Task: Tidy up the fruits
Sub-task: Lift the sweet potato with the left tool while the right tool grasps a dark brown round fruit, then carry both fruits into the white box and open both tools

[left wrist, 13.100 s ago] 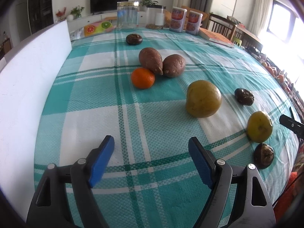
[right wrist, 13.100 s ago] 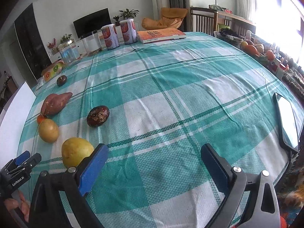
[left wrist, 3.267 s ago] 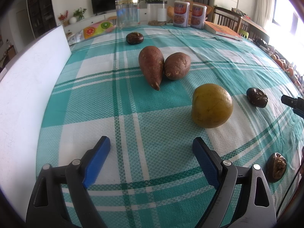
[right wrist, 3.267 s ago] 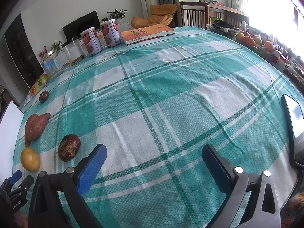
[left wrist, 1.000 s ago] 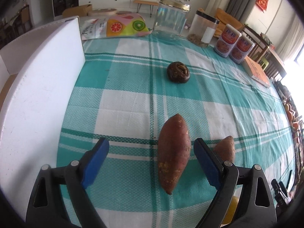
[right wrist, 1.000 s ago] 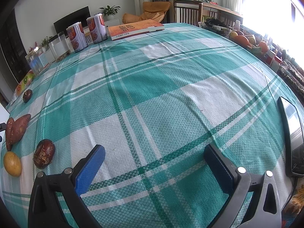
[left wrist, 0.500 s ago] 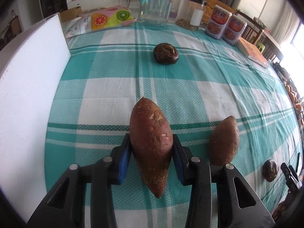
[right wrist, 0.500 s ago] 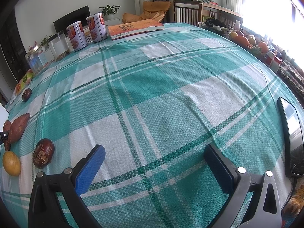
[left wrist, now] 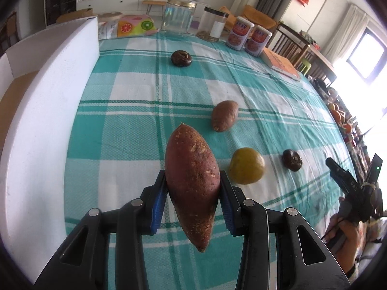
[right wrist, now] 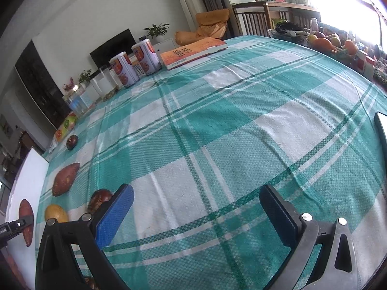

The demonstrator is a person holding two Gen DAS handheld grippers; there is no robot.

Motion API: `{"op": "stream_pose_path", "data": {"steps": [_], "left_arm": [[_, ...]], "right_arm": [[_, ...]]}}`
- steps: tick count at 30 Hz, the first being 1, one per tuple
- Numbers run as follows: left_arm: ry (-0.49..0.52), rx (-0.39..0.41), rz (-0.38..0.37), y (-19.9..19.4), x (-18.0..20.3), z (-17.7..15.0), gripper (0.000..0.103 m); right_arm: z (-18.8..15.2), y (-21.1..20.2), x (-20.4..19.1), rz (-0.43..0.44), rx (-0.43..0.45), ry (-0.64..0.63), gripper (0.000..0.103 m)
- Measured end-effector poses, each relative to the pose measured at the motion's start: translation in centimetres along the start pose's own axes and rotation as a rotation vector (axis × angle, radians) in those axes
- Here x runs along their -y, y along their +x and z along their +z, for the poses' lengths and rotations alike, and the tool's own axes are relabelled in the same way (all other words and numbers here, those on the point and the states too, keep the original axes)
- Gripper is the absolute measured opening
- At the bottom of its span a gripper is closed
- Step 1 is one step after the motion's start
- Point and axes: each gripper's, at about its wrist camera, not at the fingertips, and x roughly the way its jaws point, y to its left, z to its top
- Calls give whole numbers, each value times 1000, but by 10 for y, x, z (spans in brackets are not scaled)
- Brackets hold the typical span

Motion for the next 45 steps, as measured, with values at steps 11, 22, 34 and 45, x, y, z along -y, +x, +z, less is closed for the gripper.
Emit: {"op": "stream_pose_path", "data": {"steps": [11,22,34,45], "left_arm": [[56,35,-68,-39,10,-37,41],[9,71,-141,-75,1,-46,41],[-123,235,-145,-195,-68,-45,41],[-366,248,285,-194,-227,-71,42]], "right_arm": [[-16,41,-106,70,-177,-335,76],[-11,29,-117,66,-243,-372,43],[-48,-76,-296,587,-303,-448,43],[-161,-55,-477,773,-542,-710,43]]}}
